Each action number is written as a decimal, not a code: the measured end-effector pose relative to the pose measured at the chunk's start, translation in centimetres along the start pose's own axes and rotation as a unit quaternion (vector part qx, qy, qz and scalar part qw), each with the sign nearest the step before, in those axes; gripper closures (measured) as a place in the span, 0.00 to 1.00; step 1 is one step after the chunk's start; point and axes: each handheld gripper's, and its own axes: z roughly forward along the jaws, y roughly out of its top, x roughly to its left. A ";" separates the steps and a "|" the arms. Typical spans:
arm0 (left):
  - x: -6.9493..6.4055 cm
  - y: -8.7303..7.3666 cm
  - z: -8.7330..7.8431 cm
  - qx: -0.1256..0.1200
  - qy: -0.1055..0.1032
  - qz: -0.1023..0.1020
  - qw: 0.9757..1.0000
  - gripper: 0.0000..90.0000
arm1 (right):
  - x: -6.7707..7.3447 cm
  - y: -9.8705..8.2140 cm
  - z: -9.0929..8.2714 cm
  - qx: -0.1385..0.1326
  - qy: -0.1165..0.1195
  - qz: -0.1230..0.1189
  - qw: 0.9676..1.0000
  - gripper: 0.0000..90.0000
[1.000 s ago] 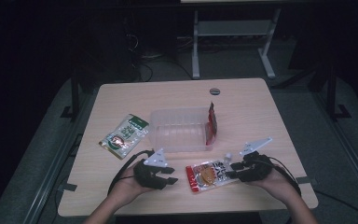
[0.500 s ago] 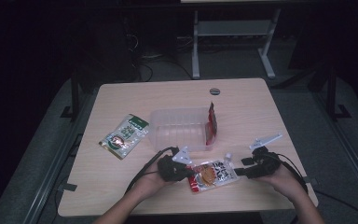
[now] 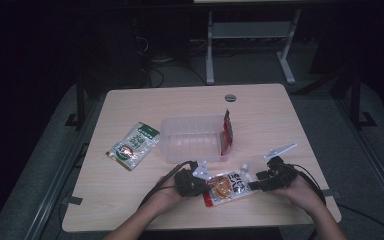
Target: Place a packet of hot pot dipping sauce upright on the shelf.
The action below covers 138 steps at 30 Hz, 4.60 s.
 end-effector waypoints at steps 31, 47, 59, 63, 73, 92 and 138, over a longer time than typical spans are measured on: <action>0.4 -0.4 0.1 -0.019 -0.016 -0.016 1.000 1.00 | -0.1 1.6 3.0 -0.021 0.114 0.037 0.993 0.68; 0.5 -0.5 0.1 -0.023 -0.018 -0.019 0.999 1.00 | 2.1 2.9 1.4 -0.069 0.082 -0.027 0.994 0.97; 0.5 -0.7 0.0 -0.025 -0.026 -0.026 0.999 1.00 | 4.4 4.1 0.2 -0.075 0.074 -0.075 0.992 0.99; 0.5 -0.8 -0.1 -0.025 -0.028 -0.026 0.999 1.00 | 5.1 4.6 -0.1 -0.078 0.071 -0.090 0.990 0.99; 1.0 -1.2 -1.6 -0.033 -0.031 -0.040 0.998 0.89 | 5.7 5.2 -1.0 -0.081 0.034 -0.102 0.991 0.99; 0.9 -6.1 -7.8 -0.052 0.001 -0.075 0.996 0.41 | 6.9 6.1 -3.6 -0.105 0.013 -0.117 0.987 0.99; 1.7 -8.8 -9.4 -0.045 0.021 -0.095 0.994 0.35 | 6.9 18.3 -7.5 -0.121 -0.081 -0.067 0.987 0.99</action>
